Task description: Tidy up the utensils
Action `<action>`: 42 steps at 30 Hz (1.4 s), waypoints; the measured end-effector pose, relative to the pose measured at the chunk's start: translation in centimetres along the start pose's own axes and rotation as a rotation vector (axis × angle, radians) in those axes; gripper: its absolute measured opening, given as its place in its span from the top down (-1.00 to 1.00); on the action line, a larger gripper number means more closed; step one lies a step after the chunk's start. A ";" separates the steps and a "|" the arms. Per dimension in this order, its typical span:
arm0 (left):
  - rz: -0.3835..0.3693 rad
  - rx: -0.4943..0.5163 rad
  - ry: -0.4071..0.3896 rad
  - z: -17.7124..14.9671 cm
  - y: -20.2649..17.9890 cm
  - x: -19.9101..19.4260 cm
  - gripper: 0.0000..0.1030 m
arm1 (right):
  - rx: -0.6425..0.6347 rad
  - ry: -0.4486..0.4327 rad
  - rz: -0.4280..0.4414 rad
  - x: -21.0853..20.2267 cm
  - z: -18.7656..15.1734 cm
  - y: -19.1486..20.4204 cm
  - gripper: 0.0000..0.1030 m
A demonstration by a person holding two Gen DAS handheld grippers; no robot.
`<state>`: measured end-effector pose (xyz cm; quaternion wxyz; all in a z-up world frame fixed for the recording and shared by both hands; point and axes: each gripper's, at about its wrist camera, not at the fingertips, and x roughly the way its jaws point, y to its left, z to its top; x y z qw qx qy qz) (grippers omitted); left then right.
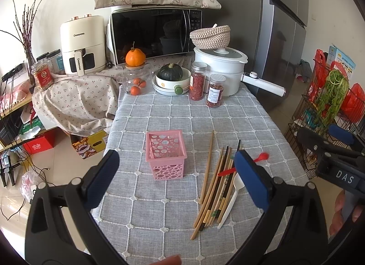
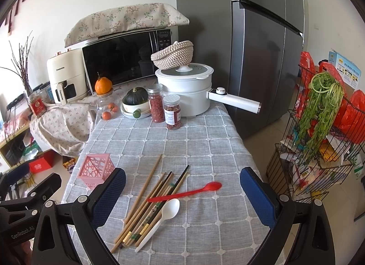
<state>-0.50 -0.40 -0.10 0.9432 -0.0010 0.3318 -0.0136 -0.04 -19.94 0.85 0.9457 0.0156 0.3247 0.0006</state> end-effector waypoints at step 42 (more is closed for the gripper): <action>-0.119 0.091 0.163 0.9 -1.5 4.5 -0.95 | 0.087 0.149 -0.002 4.5 -0.1 -3.2 -0.97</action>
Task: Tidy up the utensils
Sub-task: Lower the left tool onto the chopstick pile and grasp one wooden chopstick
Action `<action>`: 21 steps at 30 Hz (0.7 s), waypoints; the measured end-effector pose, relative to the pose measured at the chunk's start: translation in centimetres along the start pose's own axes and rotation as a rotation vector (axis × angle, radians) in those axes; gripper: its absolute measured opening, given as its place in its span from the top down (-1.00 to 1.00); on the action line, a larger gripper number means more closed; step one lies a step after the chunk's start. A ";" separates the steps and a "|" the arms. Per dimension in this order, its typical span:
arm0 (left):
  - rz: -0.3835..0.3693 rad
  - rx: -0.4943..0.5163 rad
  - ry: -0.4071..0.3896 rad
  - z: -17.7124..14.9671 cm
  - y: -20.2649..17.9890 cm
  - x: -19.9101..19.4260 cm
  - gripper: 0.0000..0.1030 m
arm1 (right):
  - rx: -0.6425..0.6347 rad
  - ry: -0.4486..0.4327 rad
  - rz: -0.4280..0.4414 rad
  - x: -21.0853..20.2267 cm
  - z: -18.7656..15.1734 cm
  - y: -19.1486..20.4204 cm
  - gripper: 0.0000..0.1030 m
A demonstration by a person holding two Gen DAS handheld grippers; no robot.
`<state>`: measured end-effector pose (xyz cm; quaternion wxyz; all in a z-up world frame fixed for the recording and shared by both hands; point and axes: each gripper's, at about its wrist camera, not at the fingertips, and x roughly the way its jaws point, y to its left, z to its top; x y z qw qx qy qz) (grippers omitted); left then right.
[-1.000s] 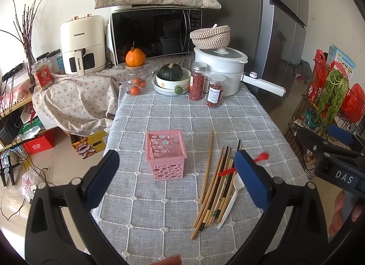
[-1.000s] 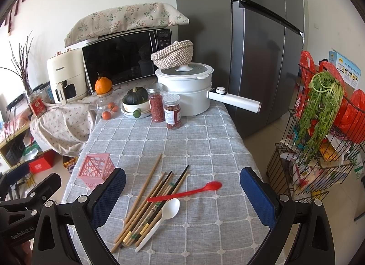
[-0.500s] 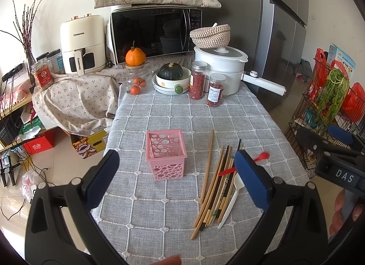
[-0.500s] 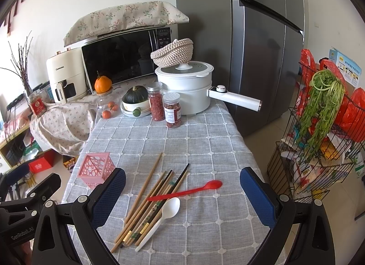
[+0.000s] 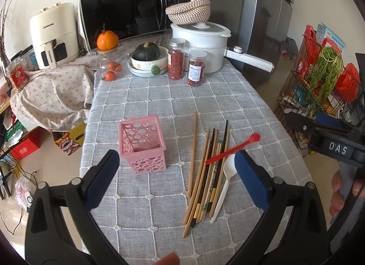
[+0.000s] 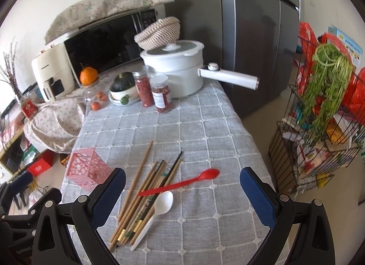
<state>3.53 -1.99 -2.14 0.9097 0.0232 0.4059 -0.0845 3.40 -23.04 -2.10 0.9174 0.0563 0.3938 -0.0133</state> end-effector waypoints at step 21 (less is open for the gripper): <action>-0.035 0.068 0.440 4.5 -5.4 18.4 0.58 | 0.141 0.331 0.063 9.4 -0.2 -6.6 -0.69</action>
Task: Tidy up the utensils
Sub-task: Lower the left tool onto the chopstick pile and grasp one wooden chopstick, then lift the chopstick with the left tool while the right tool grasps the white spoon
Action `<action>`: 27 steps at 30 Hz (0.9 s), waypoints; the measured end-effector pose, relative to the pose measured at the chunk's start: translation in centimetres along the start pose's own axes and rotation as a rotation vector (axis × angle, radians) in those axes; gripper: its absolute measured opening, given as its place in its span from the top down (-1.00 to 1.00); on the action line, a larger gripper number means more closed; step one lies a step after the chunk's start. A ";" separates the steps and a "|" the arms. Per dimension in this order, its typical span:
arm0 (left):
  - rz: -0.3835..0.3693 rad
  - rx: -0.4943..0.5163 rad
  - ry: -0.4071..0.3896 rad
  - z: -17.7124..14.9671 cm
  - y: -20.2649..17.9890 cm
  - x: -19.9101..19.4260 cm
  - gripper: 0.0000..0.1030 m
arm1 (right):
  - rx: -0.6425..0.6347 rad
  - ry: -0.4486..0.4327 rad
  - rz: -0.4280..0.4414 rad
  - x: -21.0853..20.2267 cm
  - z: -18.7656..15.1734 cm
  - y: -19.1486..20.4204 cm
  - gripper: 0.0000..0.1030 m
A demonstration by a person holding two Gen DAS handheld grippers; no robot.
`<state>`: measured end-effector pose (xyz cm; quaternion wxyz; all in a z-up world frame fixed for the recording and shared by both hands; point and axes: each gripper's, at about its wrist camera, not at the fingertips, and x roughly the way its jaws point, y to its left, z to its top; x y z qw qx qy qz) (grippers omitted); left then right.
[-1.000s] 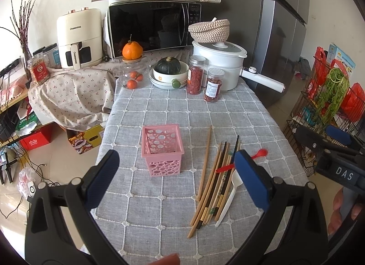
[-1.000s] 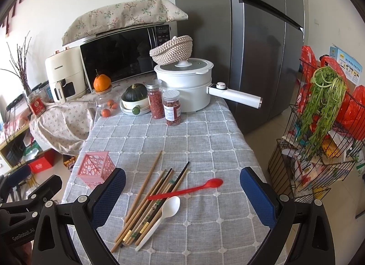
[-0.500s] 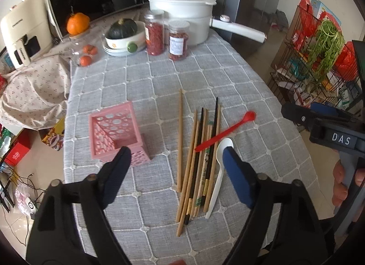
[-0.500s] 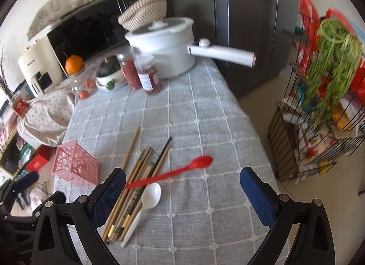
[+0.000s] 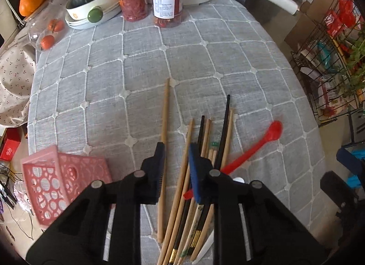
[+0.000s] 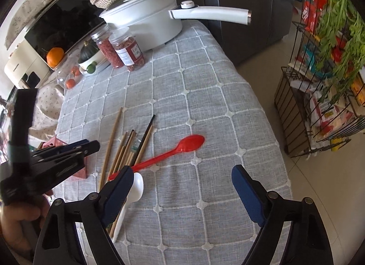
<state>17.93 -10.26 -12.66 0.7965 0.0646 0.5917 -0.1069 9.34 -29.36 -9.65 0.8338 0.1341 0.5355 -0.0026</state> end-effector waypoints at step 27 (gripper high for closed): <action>0.064 0.166 -0.155 -3.1 -1.3 -4.7 0.86 | -0.003 0.121 0.100 3.9 -1.0 1.1 -0.62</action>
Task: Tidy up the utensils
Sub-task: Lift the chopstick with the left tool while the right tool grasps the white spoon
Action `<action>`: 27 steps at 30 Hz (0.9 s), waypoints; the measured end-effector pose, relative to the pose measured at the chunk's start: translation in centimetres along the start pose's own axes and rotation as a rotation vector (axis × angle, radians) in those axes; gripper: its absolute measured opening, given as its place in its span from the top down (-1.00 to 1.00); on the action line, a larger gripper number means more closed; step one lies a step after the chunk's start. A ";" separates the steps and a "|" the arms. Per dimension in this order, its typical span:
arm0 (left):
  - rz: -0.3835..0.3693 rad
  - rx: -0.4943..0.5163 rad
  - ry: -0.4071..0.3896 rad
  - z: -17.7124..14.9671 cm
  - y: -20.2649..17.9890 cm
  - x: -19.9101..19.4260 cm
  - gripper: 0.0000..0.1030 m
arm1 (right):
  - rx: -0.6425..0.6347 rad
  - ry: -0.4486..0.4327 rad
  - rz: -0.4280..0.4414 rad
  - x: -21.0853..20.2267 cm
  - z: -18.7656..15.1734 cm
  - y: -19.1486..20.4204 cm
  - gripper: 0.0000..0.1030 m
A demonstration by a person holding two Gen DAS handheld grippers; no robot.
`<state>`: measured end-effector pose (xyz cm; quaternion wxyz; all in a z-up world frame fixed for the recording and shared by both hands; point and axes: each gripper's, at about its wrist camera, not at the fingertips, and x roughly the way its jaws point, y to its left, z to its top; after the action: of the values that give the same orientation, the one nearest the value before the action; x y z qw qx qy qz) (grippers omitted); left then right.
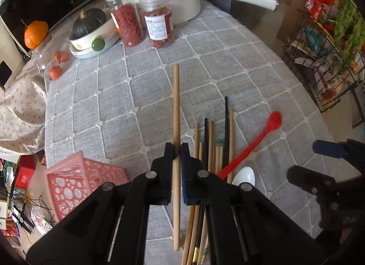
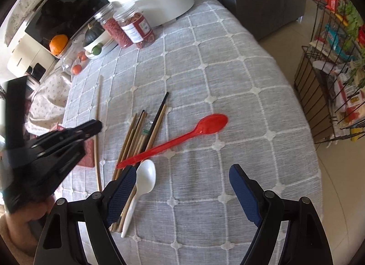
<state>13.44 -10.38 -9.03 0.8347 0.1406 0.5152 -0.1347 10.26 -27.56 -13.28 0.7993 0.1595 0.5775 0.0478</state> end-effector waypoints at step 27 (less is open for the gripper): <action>-0.115 -0.098 -0.265 -8.1 6.7 -10.1 0.86 | -0.094 0.146 -0.042 7.8 -1.0 6.4 0.29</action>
<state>4.89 -0.40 -2.77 0.8922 0.0510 0.4134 -0.1746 12.62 -19.27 -18.69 0.7624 0.1058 0.6346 0.0696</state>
